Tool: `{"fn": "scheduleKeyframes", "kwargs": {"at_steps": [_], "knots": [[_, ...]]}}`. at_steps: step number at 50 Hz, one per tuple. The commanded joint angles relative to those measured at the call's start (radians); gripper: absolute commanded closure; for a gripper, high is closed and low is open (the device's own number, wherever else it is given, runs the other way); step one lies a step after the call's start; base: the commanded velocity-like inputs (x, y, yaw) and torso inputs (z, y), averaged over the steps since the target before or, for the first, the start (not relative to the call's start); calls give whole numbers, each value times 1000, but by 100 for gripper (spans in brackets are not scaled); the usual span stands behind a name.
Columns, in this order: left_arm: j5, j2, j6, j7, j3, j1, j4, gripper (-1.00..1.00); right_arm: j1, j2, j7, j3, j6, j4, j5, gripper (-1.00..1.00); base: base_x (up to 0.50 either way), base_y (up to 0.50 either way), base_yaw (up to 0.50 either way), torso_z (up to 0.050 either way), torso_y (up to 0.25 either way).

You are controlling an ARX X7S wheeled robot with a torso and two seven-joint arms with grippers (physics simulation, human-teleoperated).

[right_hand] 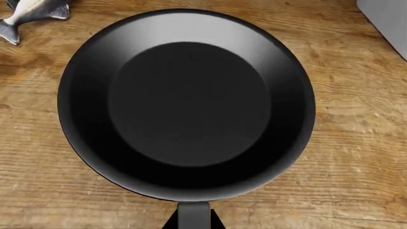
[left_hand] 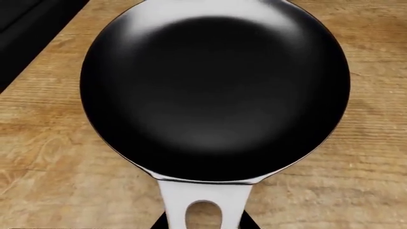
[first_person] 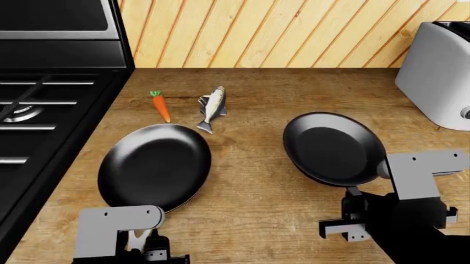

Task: Place both pans onto different burners. Then place the carrot and the fish on different pans.

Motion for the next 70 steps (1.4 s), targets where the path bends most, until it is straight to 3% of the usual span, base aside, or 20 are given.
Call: {"fn": "scheduleKeyframes", "kwargs": {"at_steps": [1, 15, 30, 32, 35, 52, 70], "knots": [[-35, -1, 18, 4, 24, 29, -29, 100, 55, 2, 4, 49, -3, 1, -35, 100, 0, 0, 0, 0, 0], [-4, -25, 34, 30, -18, -9, -11, 100, 55, 0, -2, 50, 6, -15, -53, 100, 2, 0, -1, 0, 0], [-174, -132, 70, -22, -116, -196, 69, 100, 65, 18, -20, 77, -15, -70, -100, 100, 0, 0, 0, 0, 2], [-288, -177, 74, -52, -134, -359, 72, 100, 80, 10, -3, 78, 3, -72, -89, 100, 0, 0, 0, 0, 0], [-340, -194, 71, -52, -137, -447, 63, 100, 93, 6, 10, 82, 14, -75, -80, 100, 0, 0, 0, 0, 4], [-319, -215, 81, 17, -163, -405, 62, 100, 139, -16, 51, 92, 56, -98, -55, 100, -271, 42, 0, 1, 3], [-298, -227, 89, 41, -177, -375, 62, 100, 139, -14, 52, 102, 53, -111, -89, 100, -6, 158, 0, 2, 3]]}}
